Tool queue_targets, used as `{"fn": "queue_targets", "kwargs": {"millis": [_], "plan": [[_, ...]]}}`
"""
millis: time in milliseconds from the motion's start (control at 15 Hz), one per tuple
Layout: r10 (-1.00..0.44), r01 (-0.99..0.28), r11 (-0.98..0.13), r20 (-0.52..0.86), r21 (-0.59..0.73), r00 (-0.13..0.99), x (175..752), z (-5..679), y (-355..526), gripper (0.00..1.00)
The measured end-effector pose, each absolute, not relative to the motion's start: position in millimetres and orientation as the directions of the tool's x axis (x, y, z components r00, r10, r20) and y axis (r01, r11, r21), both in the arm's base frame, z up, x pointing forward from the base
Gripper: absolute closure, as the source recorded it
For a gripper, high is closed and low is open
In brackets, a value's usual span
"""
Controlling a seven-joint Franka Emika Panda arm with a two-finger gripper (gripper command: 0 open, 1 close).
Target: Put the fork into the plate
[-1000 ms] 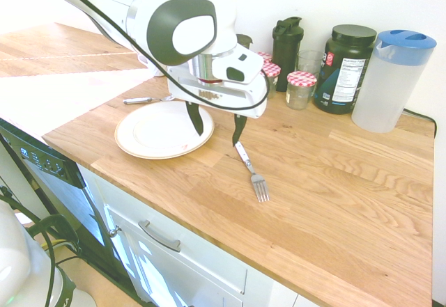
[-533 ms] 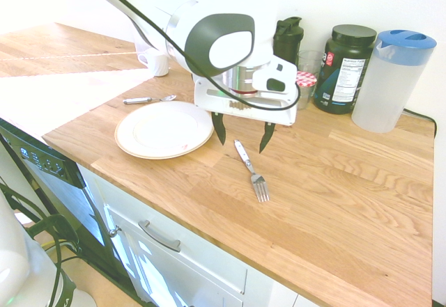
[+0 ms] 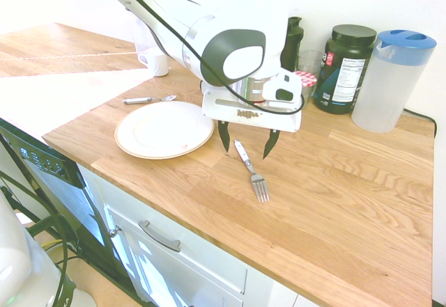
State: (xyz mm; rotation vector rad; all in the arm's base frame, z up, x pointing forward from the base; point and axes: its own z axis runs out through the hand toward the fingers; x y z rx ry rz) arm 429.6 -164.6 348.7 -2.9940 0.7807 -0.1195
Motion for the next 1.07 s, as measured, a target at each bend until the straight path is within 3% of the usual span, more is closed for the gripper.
{"fn": "queue_targets", "kwargs": {"millis": [1067], "plan": [[-0.462,-0.460,-0.886,0.052,-0.058,0.885,434.1,335.1,-159.9,1.00]]}}
